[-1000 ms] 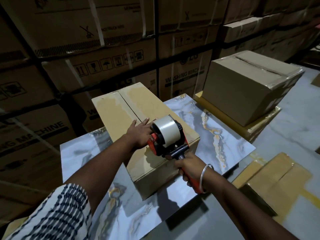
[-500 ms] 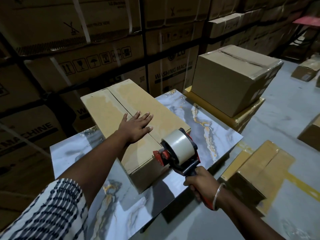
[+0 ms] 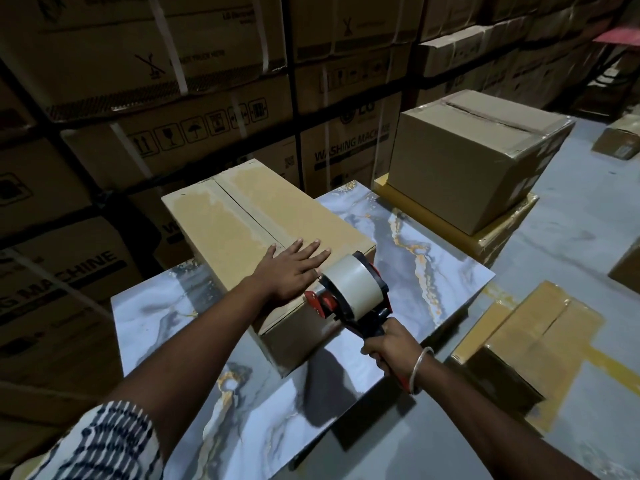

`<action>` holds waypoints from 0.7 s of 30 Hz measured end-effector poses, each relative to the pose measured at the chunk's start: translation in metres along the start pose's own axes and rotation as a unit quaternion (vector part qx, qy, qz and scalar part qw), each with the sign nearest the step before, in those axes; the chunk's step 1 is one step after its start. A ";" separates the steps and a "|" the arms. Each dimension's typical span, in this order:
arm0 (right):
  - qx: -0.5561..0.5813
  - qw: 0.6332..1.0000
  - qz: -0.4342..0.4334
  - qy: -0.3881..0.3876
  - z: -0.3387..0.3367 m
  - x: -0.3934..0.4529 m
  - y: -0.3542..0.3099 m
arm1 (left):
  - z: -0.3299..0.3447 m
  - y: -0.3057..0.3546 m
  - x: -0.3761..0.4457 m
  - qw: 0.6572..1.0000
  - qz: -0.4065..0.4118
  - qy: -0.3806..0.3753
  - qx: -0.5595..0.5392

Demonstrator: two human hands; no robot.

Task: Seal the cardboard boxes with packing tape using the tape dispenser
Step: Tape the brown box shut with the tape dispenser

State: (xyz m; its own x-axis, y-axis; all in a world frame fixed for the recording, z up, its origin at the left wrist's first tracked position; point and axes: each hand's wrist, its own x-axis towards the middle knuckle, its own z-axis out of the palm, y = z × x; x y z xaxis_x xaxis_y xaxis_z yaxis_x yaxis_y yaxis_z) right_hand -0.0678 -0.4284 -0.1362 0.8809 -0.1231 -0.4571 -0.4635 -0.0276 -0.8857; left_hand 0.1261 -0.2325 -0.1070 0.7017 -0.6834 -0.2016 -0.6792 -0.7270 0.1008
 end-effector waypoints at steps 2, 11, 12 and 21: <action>-0.002 1.000 -0.003 -0.001 -0.002 0.003 0.005 | -0.001 0.001 0.000 1.000 -0.001 0.000 -0.008; -0.026 0.999 -0.011 0.024 -0.010 -0.008 0.043 | -0.002 0.003 -0.001 1.000 -0.001 -0.003 -0.019; -0.023 0.999 -0.012 0.029 -0.012 -0.010 0.048 | -0.002 0.003 -0.001 1.000 0.000 0.000 -0.019; -0.027 0.998 -0.046 0.026 -0.013 -0.009 0.065 | -0.002 0.031 0.005 0.980 0.157 0.125 0.021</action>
State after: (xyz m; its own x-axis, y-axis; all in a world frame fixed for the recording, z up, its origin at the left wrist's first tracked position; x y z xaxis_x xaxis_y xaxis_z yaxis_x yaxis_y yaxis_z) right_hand -0.1072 -0.4416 -0.1886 0.9141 -0.1688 -0.3687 -0.3874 -0.0945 -0.9171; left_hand 0.1095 -0.2585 -0.1031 0.4849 -0.8711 0.0781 -0.8740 -0.4795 0.0785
